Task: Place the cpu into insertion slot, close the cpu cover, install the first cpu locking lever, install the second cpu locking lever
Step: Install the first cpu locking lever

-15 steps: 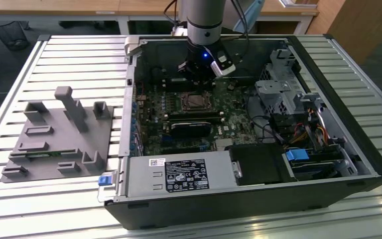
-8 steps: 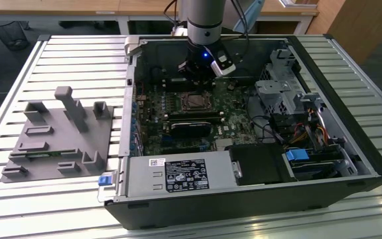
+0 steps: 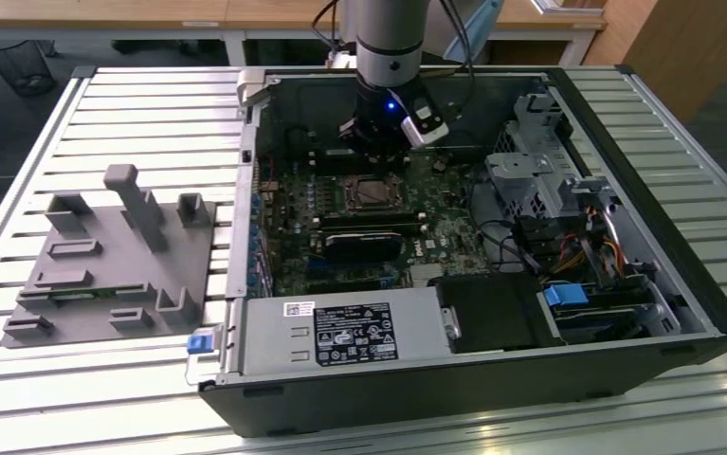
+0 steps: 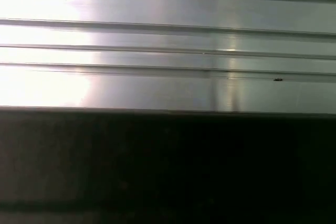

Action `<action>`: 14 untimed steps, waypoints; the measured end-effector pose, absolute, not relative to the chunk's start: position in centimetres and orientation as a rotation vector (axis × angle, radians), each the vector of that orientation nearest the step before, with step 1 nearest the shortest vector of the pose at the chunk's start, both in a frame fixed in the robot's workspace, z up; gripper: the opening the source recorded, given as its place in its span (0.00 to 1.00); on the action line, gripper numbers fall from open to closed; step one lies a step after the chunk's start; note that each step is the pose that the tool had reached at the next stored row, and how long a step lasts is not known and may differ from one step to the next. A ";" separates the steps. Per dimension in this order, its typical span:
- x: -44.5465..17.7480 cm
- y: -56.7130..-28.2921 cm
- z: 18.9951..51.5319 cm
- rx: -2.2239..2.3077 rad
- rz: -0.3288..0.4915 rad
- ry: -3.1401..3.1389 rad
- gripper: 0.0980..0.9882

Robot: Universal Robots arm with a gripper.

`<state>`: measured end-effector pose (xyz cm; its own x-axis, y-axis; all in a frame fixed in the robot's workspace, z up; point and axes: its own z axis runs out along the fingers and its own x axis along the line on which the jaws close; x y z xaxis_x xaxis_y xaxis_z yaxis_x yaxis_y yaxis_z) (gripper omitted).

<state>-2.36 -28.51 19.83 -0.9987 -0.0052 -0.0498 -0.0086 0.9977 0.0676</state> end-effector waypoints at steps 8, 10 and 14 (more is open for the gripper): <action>-2.4 -28.5 20.0 -0.011 0.106 3.090 0.01; -2.3 -28.5 20.0 -0.011 0.106 3.090 0.01; -2.3 -28.5 20.0 -0.011 0.103 3.090 0.01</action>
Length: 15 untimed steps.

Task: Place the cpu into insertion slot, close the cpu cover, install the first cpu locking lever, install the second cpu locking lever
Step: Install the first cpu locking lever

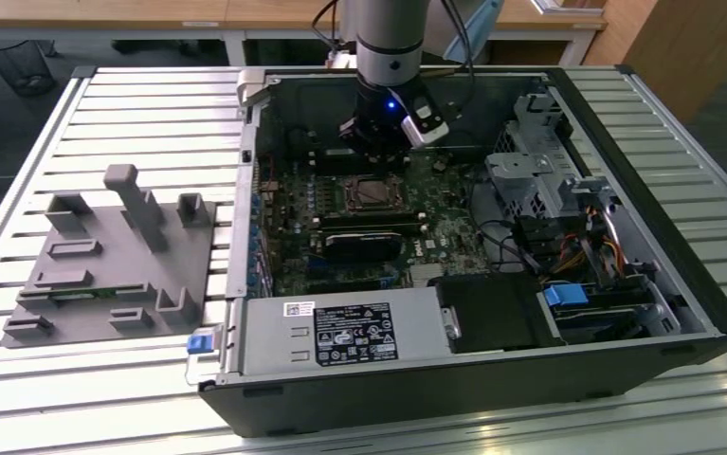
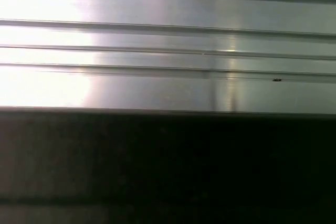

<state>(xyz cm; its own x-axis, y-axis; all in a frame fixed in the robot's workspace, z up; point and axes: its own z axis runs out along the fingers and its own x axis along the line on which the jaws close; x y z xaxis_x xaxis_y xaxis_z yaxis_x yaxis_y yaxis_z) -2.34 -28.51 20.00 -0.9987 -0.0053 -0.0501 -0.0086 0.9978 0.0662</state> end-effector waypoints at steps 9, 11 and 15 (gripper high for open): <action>-2.3 -28.5 19.8 -0.011 0.090 3.090 0.01; -2.3 -28.5 19.9 -0.011 0.090 3.090 0.01; -2.3 -28.5 20.0 -0.011 0.089 3.090 0.01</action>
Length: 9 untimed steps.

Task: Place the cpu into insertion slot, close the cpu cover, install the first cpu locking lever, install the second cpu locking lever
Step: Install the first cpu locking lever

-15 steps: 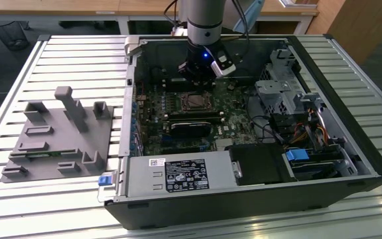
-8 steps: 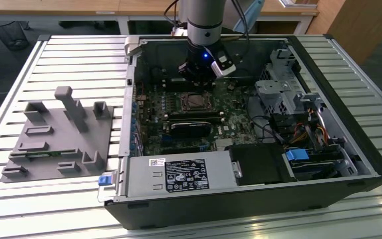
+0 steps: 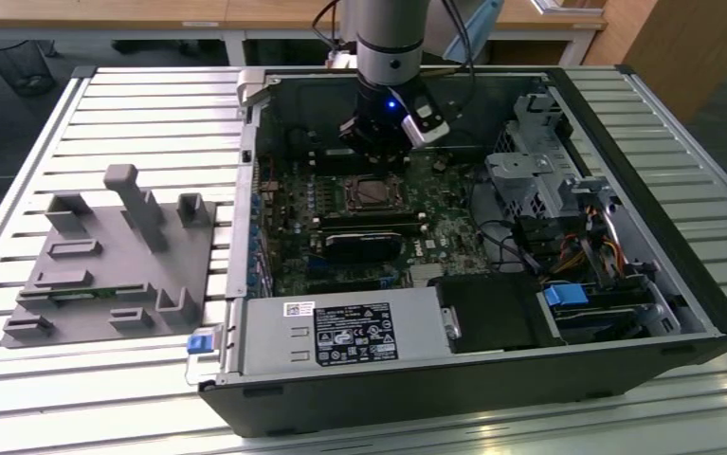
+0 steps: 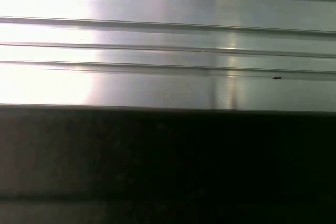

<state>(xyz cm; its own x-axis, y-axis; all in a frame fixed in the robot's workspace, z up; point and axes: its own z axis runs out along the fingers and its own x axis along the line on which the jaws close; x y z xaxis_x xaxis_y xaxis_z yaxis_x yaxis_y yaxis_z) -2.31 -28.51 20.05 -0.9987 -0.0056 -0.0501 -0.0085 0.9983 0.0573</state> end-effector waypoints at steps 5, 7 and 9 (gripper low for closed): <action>-2.3 -28.5 19.9 -0.011 0.078 3.091 0.01; -2.3 -28.5 19.9 -0.011 0.074 3.091 0.01; -2.3 -28.5 19.9 -0.011 0.069 3.091 0.01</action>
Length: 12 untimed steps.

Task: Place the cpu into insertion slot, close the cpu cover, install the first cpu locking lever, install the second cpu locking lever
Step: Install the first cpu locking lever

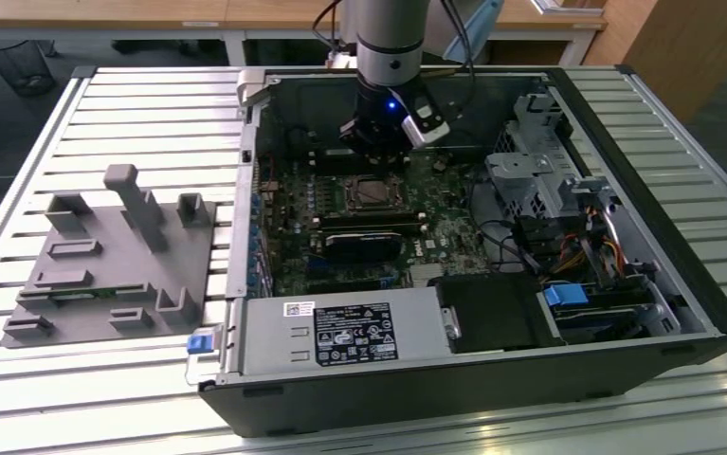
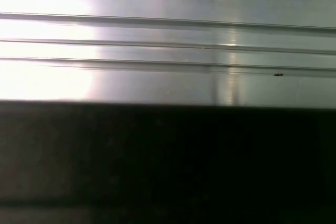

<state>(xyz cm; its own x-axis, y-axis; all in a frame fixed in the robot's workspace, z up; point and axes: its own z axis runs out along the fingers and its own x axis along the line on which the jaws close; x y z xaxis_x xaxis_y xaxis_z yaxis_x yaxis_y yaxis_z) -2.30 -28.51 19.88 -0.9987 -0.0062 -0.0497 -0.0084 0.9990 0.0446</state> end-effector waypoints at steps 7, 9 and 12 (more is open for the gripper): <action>-2.3 -28.5 19.9 -0.011 0.065 3.091 0.01; -2.3 -28.5 19.9 -0.011 0.062 3.091 0.01; -2.3 -28.5 19.9 -0.012 0.049 3.091 0.01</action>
